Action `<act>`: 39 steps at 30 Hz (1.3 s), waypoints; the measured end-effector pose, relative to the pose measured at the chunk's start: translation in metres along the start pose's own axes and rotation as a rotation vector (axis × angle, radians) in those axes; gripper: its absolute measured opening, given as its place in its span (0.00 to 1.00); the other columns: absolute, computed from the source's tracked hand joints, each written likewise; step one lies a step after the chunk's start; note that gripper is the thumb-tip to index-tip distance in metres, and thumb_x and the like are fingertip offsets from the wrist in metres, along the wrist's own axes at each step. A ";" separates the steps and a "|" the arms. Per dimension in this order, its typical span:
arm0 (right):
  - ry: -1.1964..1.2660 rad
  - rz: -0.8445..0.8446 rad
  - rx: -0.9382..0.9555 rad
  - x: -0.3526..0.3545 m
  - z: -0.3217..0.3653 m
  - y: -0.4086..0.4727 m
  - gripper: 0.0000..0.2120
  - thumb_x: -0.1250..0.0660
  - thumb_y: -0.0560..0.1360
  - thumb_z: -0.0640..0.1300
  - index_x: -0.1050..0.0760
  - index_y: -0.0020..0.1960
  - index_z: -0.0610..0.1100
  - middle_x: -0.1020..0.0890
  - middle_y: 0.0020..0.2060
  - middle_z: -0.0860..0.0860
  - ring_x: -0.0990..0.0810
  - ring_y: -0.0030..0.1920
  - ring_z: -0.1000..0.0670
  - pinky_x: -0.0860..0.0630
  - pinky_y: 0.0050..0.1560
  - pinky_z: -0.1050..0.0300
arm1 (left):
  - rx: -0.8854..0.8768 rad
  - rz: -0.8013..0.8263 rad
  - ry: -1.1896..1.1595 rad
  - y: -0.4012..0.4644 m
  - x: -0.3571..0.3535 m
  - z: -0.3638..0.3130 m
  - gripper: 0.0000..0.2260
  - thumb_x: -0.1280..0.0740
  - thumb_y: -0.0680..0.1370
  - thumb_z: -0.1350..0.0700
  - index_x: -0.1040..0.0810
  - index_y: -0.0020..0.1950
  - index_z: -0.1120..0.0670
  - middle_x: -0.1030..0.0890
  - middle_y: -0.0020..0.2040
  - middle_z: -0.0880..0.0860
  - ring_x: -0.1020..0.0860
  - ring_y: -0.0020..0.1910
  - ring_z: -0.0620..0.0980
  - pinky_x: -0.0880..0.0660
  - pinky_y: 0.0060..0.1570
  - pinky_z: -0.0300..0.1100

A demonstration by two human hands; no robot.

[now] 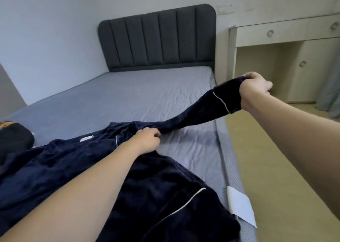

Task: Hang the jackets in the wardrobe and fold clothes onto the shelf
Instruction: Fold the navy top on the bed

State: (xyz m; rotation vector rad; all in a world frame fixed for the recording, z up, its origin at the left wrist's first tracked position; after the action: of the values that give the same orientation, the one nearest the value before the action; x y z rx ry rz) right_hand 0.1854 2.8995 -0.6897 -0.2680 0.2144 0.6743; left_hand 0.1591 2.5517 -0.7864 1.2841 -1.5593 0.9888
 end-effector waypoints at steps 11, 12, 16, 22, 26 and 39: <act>-0.597 1.292 1.175 -0.212 -0.093 -0.331 0.32 0.44 0.75 0.26 0.36 0.74 0.50 0.53 0.78 0.54 0.48 0.77 0.51 0.38 0.69 0.64 | 0.690 -0.289 -1.216 -0.133 0.073 0.286 0.20 0.46 0.82 0.47 0.30 0.69 0.57 0.25 0.67 0.61 0.24 0.59 0.61 0.30 0.60 0.56; -0.751 1.257 1.179 -0.207 -0.122 -0.321 0.32 0.43 0.75 0.28 0.39 0.75 0.51 0.53 0.78 0.54 0.47 0.77 0.49 0.39 0.70 0.58 | 0.719 -0.268 -1.250 -0.140 0.068 0.299 0.25 0.46 0.82 0.44 0.34 0.73 0.58 0.27 0.68 0.61 0.25 0.62 0.63 0.31 0.62 0.57; -1.423 0.875 0.909 -0.182 -0.209 -0.252 0.42 0.39 0.70 0.38 0.55 0.78 0.52 0.58 0.78 0.52 0.57 0.78 0.46 0.56 0.75 0.38 | 0.719 -0.201 -1.274 -0.141 0.048 0.314 0.34 0.39 0.78 0.37 0.38 0.76 0.56 0.26 0.67 0.61 0.24 0.58 0.61 0.27 0.55 0.54; -1.404 0.473 0.416 -0.142 -0.257 -0.195 0.41 0.39 0.73 0.41 0.59 0.78 0.52 0.54 0.78 0.45 0.52 0.77 0.41 0.52 0.75 0.40 | 0.621 -0.108 -0.755 -0.102 0.008 0.258 0.36 0.33 0.72 0.39 0.35 0.75 0.54 0.29 0.71 0.56 0.30 0.67 0.59 0.30 0.64 0.51; -1.047 0.516 0.202 -0.149 -0.270 -0.175 0.43 0.35 0.68 0.46 0.53 0.77 0.48 0.38 0.74 0.43 0.34 0.70 0.37 0.40 0.72 0.40 | 0.501 -0.400 -1.026 -0.076 0.039 0.236 0.17 0.39 0.78 0.56 0.29 0.67 0.55 0.21 0.57 0.56 0.21 0.51 0.57 0.24 0.44 0.44; -1.348 0.850 0.698 -0.252 -0.291 -0.252 0.40 0.44 0.66 0.65 0.45 0.76 0.53 0.41 0.75 0.49 0.39 0.73 0.41 0.45 0.70 0.39 | 0.953 -0.398 0.092 -0.188 0.080 0.455 0.25 0.39 0.76 0.51 0.41 0.71 0.56 0.31 0.69 0.63 0.31 0.66 0.65 0.37 0.66 0.60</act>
State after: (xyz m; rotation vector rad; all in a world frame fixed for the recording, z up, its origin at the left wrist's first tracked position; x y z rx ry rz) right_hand 0.1228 2.4725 -0.8496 1.0170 -0.7790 1.4142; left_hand 0.2767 2.0707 -0.8429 2.0360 -0.6714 1.5570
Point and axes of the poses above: each hand's wrist, its own y-axis towards the middle knuckle, its own x-axis out of the back of the hand, z = x × y, the point moved 7 cm from there along y, towards the middle knuckle
